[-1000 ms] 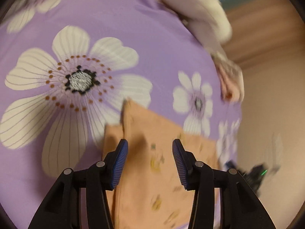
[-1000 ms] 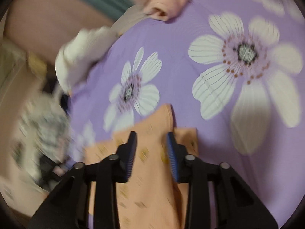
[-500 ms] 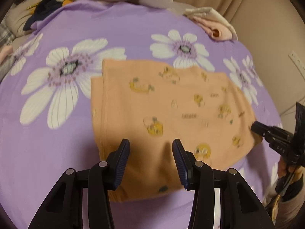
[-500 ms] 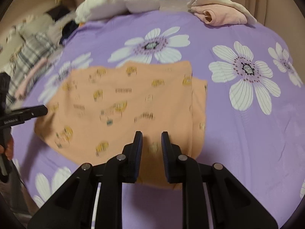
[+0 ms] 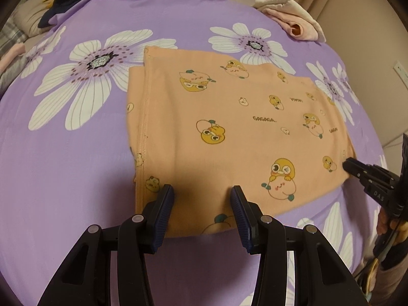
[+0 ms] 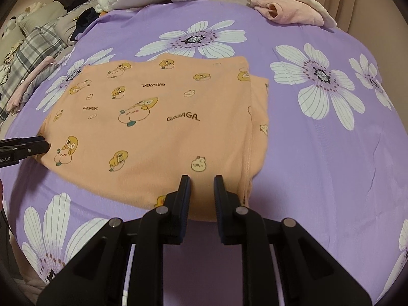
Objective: Fold small clothes
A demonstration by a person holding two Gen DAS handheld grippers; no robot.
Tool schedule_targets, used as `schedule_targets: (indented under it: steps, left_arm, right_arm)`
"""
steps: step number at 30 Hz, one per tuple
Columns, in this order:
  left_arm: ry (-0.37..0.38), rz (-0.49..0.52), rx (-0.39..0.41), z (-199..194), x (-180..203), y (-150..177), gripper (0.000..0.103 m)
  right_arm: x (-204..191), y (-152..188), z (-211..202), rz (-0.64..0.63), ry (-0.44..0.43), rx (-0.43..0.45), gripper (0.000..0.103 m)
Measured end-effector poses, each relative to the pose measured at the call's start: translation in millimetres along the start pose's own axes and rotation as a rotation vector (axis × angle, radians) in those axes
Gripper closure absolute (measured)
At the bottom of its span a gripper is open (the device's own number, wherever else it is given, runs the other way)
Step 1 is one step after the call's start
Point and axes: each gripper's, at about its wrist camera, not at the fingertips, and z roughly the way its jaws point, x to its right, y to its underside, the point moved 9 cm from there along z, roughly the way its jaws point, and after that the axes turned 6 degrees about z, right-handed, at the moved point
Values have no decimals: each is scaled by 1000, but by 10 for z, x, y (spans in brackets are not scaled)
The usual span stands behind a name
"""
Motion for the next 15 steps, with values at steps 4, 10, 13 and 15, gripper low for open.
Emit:
schedule_targets:
  steps: [4, 10, 13, 15]
  left_arm:
    - [1, -8, -2, -14, 1, 28, 57]
    - [5, -16, -4, -32, 0, 54, 57]
    - [21, -34, -5, -51, -11, 73, 57]
    - [30, -43, -5, -61, -26, 82, 57]
  right_arm:
    - [11, 43, -4, 3, 0, -3, 86]
    - [31, 86, -31, 9, 0, -3, 86]
    - [48, 101, -39, 21, -6, -4, 86]
    - [53, 115, -43, 25, -6, -6, 86]
